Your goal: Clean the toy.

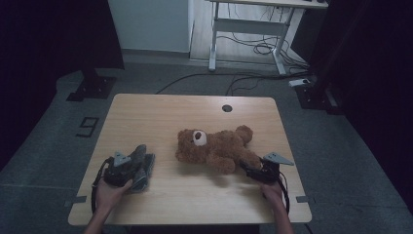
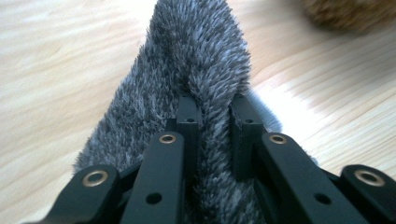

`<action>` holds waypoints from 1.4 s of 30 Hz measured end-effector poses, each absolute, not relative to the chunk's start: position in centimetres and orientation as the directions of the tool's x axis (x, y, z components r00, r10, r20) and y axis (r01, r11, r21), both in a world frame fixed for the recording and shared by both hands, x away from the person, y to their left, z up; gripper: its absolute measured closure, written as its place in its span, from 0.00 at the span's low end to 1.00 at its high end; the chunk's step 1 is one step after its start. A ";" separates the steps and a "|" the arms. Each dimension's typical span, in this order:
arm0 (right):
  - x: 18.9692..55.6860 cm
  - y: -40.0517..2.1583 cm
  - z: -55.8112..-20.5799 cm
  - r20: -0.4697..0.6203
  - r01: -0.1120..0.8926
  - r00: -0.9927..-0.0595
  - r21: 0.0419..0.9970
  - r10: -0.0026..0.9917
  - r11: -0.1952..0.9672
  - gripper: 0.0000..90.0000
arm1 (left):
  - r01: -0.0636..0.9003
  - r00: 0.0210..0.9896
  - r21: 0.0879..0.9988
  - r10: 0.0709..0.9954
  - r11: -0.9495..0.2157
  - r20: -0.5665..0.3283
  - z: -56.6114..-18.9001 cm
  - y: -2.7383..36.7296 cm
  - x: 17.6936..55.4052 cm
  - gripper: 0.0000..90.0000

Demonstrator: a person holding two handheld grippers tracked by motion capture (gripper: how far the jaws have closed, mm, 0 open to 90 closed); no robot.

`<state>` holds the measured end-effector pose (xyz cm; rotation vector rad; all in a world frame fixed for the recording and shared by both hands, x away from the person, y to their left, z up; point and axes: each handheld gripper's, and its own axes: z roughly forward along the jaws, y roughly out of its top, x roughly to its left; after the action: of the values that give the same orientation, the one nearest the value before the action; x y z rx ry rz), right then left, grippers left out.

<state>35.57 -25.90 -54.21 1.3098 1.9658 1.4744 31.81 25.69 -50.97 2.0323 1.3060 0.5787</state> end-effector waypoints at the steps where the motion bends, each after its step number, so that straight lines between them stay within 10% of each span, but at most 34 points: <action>1: 35.6 -25.9 -54.3 0.237 0.461 -0.506 0.887 0.829 0.028 0.32 | 0.642 0.402 0.706 0.915 -0.298 0.021 -51.2 25.9 31.9 0.84; 26: 35.4 -26.0 -54.4 0.223 0.468 -0.499 0.883 0.837 0.045 0.32 | 0.529 0.340 0.834 0.940 -0.157 -0.039 -44.7 31.8 28.2 0.85; 42: 35.4 -26.2 -54.2 0.226 0.466 -0.503 0.884 0.834 0.041 0.32 | 0.659 0.430 0.698 0.901 -0.279 -0.047 -51.8 26.1 32.1 0.70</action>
<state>35.41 -26.21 -54.24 1.3143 1.9753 1.4505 32.14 26.09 -51.79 2.0352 1.3109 0.4785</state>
